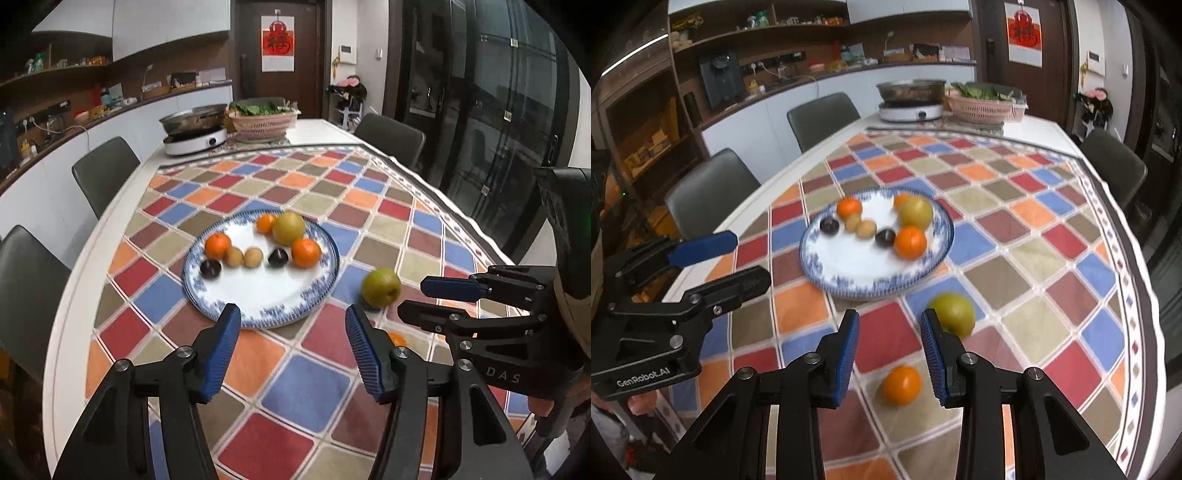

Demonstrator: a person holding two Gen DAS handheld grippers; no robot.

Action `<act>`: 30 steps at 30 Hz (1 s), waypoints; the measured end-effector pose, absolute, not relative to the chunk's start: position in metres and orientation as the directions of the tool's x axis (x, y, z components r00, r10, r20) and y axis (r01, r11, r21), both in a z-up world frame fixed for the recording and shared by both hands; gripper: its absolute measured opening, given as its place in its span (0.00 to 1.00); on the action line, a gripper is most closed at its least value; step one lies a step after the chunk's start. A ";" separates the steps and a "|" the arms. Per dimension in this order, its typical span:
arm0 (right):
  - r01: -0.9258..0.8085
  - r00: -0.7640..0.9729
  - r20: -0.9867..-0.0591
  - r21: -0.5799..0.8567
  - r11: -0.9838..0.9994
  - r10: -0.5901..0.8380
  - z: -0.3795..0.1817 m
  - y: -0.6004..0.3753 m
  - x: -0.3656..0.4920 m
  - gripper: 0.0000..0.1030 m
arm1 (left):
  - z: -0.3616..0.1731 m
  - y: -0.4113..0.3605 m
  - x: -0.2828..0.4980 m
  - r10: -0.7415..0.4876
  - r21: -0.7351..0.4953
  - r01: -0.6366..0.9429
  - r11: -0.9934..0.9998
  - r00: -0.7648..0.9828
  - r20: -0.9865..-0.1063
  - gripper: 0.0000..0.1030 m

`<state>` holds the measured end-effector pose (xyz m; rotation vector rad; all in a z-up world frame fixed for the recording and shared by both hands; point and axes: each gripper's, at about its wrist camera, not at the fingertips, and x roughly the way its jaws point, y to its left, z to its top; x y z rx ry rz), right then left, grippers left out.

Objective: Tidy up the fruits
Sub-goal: 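Move both open tools back toward the green pear and the orange, then grasp the orange with the right tool while the left tool grasps the green pear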

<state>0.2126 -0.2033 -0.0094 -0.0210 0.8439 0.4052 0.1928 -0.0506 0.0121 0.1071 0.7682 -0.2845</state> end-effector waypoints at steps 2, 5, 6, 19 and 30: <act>-0.353 0.579 -0.742 0.146 0.924 0.338 -0.017 -0.205 0.207 0.34 | 0.006 -0.052 0.190 -0.215 -0.013 0.294 0.956 0.670 -0.711 0.56; -0.340 0.556 -0.762 0.157 0.927 0.333 -0.030 -0.207 0.203 0.34 | -0.005 -0.054 0.187 -0.212 -0.016 0.293 0.956 0.650 -0.730 0.56; -0.337 0.548 -0.768 0.161 0.928 0.332 -0.034 -0.208 0.203 0.34 | -0.009 -0.055 0.187 -0.213 -0.021 0.294 0.955 0.640 -0.738 0.56; -0.312 0.482 -0.826 0.151 0.938 0.293 -0.070 -0.202 0.208 0.34 | -0.043 -0.060 0.190 -0.204 -0.021 0.311 0.950 0.570 -0.796 0.56; -0.314 0.456 -0.853 0.113 0.943 0.254 -0.088 -0.194 0.217 0.34 | -0.050 -0.060 0.195 -0.197 -0.015 0.311 0.950 0.561 -0.804 0.56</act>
